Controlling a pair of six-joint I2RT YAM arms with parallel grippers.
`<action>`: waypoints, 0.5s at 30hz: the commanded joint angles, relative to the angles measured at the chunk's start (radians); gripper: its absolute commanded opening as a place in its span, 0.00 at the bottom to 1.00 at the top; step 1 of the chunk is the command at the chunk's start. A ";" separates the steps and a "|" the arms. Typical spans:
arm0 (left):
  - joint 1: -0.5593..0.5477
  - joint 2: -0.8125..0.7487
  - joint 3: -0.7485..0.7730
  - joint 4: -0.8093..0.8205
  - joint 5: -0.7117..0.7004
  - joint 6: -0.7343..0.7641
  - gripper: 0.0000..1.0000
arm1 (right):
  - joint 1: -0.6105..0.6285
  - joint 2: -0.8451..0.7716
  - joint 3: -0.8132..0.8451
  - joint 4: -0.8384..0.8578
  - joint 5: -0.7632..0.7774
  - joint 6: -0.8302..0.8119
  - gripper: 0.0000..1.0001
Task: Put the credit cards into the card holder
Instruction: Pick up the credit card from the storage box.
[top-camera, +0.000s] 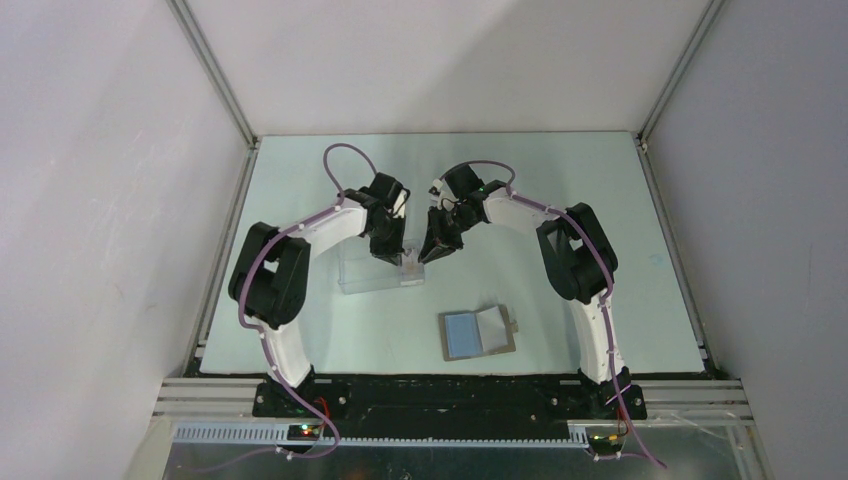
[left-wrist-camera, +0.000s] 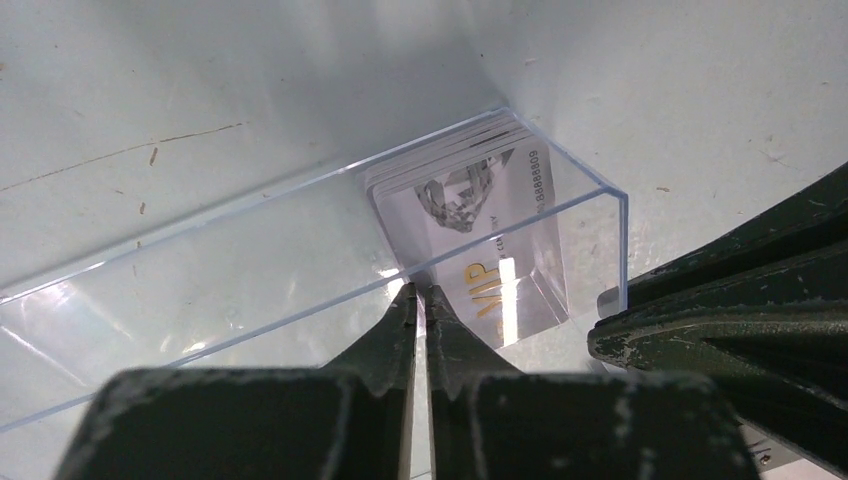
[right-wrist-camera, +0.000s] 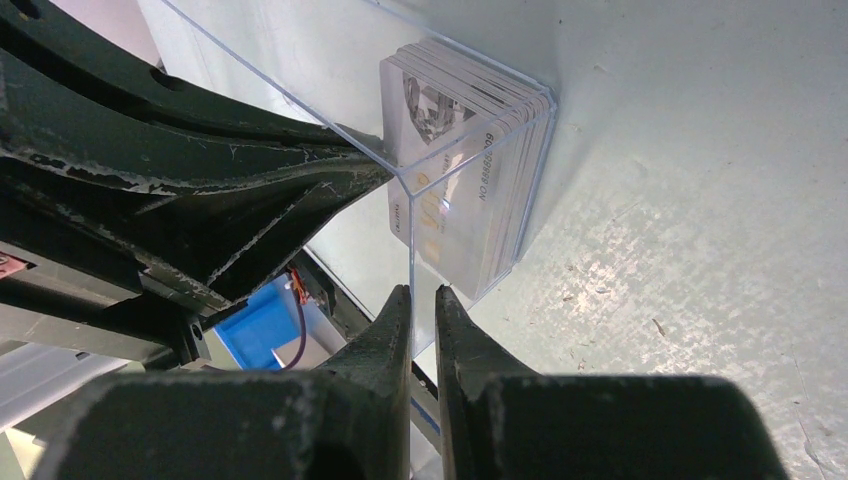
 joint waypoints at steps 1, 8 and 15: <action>-0.018 -0.006 0.041 0.017 0.004 0.012 0.06 | 0.026 0.054 -0.008 -0.009 0.026 -0.008 0.12; -0.036 -0.022 0.058 0.016 0.006 0.015 0.04 | 0.026 0.054 -0.008 -0.010 0.025 -0.006 0.12; -0.044 -0.047 0.075 0.015 0.018 0.010 0.03 | 0.024 0.055 -0.009 -0.006 0.025 -0.005 0.12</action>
